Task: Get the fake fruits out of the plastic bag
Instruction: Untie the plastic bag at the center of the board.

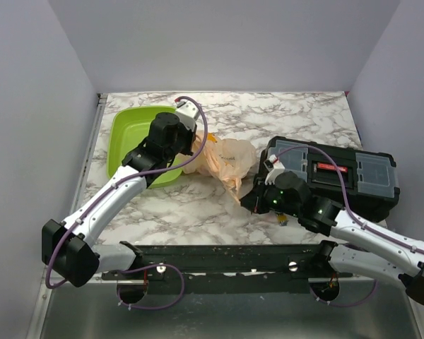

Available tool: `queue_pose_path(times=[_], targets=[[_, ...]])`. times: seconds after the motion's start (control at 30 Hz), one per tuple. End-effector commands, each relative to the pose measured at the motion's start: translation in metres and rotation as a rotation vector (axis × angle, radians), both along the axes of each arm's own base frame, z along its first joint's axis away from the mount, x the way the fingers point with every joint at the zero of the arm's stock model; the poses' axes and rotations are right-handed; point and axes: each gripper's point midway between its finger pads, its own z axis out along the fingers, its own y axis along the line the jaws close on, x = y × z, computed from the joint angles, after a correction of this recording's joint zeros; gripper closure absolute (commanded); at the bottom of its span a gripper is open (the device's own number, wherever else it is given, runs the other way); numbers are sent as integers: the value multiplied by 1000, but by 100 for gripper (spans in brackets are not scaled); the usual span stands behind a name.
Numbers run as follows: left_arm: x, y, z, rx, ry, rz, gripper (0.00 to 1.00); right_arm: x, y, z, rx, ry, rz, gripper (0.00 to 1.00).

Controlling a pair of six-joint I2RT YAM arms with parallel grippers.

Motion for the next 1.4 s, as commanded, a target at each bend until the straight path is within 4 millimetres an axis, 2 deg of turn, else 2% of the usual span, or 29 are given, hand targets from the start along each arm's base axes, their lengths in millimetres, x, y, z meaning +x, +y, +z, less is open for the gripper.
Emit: queue_pose_path(times=[0.0,0.13,0.23,0.3,0.4,0.47,0.5,0.57,0.67,0.77,0.9,1.03,1.07,1.1,1.13,1.17,1.23,1.3,1.33,1.37], targets=[[0,-3,33,-53,-118,-46,100,5,-7,17,-70,-69,11,83],[-2,-3,37,-62,-136,-49,100,29,-23,46,-139,-167,-96,59],[-6,-7,40,-84,-139,-76,100,47,-27,73,-184,-243,-147,52],[-8,-9,42,-97,-139,-81,100,54,-21,90,-185,-285,-137,47],[-8,-10,45,-114,-135,-79,100,64,0,116,-157,-336,-92,44],[-9,-11,46,-120,-132,-80,100,72,10,126,-152,-350,-89,32],[-9,-10,45,-122,-130,-78,100,76,15,127,-160,-354,-85,25],[-10,-11,46,-125,-131,-82,100,84,23,125,-197,-358,-70,17],[-11,-9,47,-123,-135,-80,100,96,22,112,-298,-329,-92,13],[-11,-7,48,-118,-141,-68,100,94,19,92,-348,-299,-80,12],[-11,-6,51,-117,-145,-67,100,77,21,78,-304,-267,-13,19],[-10,-5,51,-113,-145,-62,100,70,0,64,-323,-257,-69,24],[-10,-6,51,-116,-144,-63,100,70,-7,61,-333,-256,-87,30],[-11,-6,51,-118,-142,-66,100,71,-13,59,-342,-258,-114,40],[-11,-7,50,-118,-141,-70,100,71,-17,58,-348,-257,-135,52],[-12,-7,51,-121,-143,-72,100,73,-21,58,-350,-259,-158,68],[-14,-9,52,-118,-143,-89,100,73,-22,60,-332,-264,-175,87],[-20,-14,51,-106,-140,-145,100,72,-16,64,-294,-268,-158,99],[-23,-17,50,-98,-139,-174,95,70,-12,66,-273,-266,-145,99],[-25,-19,51,-104,-134,-191,86,69,-7,67,-246,-262,-138,99]])
